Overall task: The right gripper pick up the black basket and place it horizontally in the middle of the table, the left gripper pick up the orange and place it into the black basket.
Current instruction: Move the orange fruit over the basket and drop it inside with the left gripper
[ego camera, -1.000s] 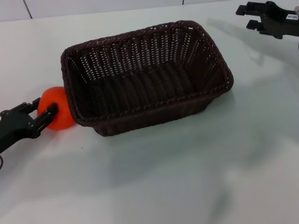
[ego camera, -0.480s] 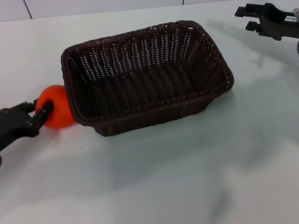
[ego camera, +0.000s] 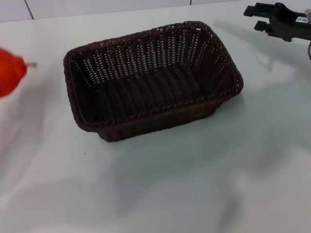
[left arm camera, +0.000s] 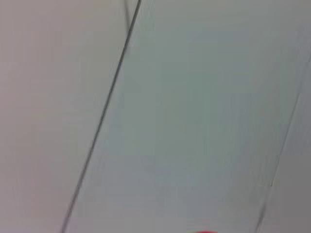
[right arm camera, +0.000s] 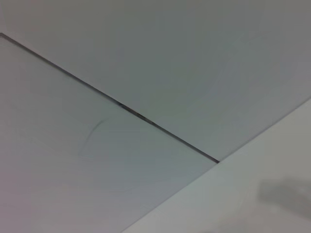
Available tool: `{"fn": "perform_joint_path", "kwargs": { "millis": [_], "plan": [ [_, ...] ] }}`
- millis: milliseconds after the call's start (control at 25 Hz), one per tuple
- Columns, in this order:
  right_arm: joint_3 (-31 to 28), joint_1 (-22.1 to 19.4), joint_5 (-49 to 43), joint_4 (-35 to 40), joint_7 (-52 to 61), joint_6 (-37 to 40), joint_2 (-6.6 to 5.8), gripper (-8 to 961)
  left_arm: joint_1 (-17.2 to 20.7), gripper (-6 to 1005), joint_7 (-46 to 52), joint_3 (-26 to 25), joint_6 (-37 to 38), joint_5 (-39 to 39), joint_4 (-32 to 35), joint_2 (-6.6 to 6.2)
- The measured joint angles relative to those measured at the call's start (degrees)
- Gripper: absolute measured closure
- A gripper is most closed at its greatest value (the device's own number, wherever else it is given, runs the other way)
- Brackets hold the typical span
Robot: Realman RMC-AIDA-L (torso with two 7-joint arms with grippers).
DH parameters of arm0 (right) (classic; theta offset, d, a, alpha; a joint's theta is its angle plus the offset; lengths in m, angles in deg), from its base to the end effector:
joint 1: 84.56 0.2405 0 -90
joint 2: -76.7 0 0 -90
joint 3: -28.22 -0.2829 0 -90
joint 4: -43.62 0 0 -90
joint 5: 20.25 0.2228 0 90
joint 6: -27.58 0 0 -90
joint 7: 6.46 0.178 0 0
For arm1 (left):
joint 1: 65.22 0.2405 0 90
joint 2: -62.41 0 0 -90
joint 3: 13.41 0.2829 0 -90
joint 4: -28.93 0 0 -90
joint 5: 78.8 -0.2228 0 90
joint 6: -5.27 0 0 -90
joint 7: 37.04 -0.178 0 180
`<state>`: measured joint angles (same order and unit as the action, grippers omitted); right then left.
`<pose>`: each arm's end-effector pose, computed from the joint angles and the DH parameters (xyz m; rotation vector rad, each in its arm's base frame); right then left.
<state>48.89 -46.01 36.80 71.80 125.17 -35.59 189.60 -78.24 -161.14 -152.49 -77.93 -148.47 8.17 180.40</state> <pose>0.3380 0.4590 0.0250 -1.7252 -1.6757 -0.6555 -0.3715 0.3112 0.0111 -1.8690 -0.7363 -1.0462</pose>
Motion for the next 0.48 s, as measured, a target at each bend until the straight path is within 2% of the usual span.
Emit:
{"fn": "perform_joint_path", "kwargs": {
  "millis": [200,240,320,360,400,480],
  "plan": [
    [0.02,0.27,1.68,-0.04,-2.59,-0.01,0.67,294,-2.38,878,2.4,-1.07,-4.44,0.26,-0.05,0.99],
    [0.07,0.39,2.45,-0.04,-3.66,0.02,0.88,293,-5.11,885,2.99,-1.23,-4.65,0.27,-0.06,2.53],
    [0.13,0.72,4.5,-0.06,-6.28,0.19,1.58,293,-7.08,885,3.08,-0.51,-4.12,-0.2,-0.06,3.46],
    [0.13,0.9,5.56,-0.06,-7.73,0.33,1.97,293,-9.54,885,3.63,1.68,-2.86,-1.03,-0.09,4.21],
    [0.14,1.02,6.44,-0.07,-8.93,0.42,2.28,293,-9.54,885,3.63,1.68,-2.86,-1.03,-0.09,4.21],
    [0.13,1.25,8.44,-0.06,-11.69,0.53,2.93,293,-12.23,884,5.72,6.04,0.22,-1.47,-0.14,4.45]
  ]
}}
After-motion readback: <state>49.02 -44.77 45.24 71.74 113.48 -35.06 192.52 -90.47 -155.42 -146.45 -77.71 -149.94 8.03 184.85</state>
